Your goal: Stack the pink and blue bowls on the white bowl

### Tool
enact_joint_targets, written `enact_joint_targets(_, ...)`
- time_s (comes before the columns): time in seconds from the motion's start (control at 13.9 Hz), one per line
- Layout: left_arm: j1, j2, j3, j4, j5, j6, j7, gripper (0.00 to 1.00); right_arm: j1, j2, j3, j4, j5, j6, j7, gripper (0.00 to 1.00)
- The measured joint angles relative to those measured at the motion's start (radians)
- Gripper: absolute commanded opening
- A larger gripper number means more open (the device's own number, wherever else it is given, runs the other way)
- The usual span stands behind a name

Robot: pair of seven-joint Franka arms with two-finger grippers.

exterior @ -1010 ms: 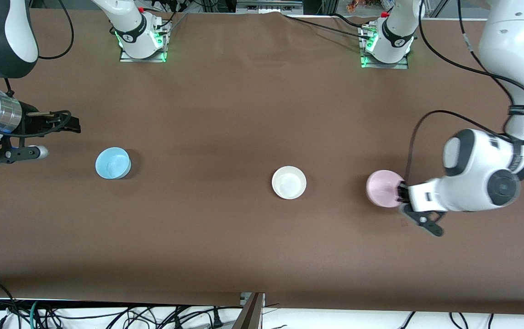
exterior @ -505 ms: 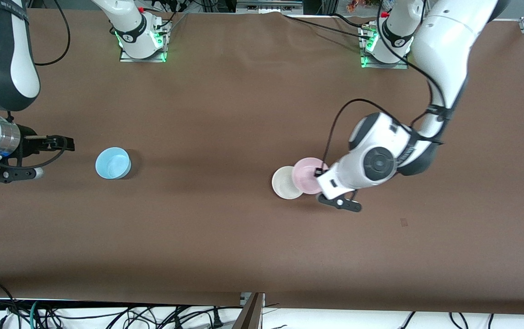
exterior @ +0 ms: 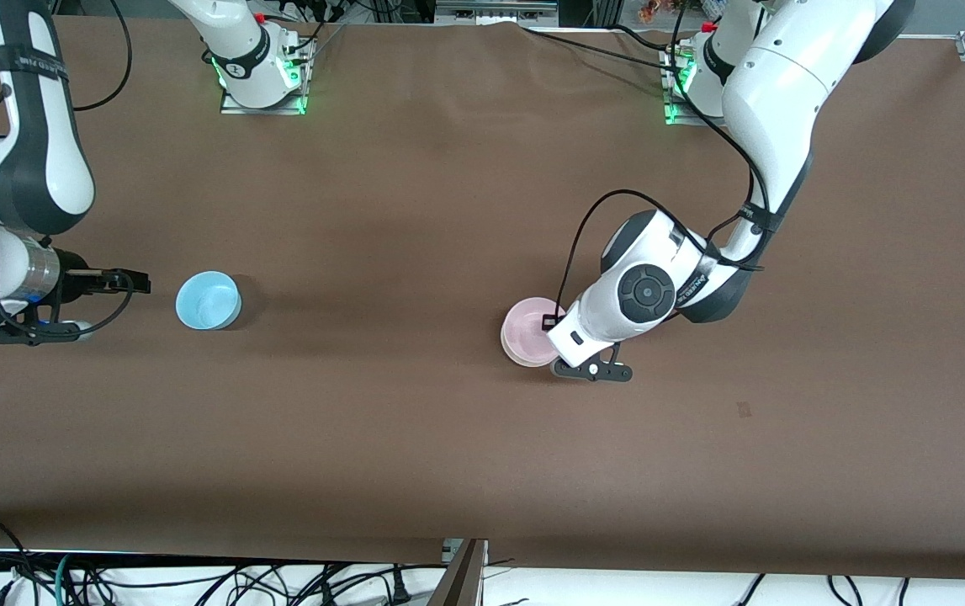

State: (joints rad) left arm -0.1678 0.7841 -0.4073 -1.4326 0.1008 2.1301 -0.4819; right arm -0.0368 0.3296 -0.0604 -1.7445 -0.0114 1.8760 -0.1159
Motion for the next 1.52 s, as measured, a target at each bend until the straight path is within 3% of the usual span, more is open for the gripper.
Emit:
enact_joint_targets(0.51, -0.005, 0.015, 0.0, 0.0, 0.0, 0.038, -0.006, 0.0, 0.0, 0.067, -0.031, -0.137, 0.065, 0.208, 0.0, 1.0)
enact_joint_targets(1.01, -0.004, 0.024, 0.004, -0.004, 0.0, 0.044, -0.006, 0.0, -0.001, 0.117, -0.072, -0.19, 0.165, 0.278, -0.08, 1.0)
enact_joint_targets(1.52, -0.004, 0.025, 0.006, -0.017, 0.0, 0.044, -0.006, 0.0, -0.001, 0.141, -0.084, -0.222, 0.179, 0.332, -0.104, 1.0)
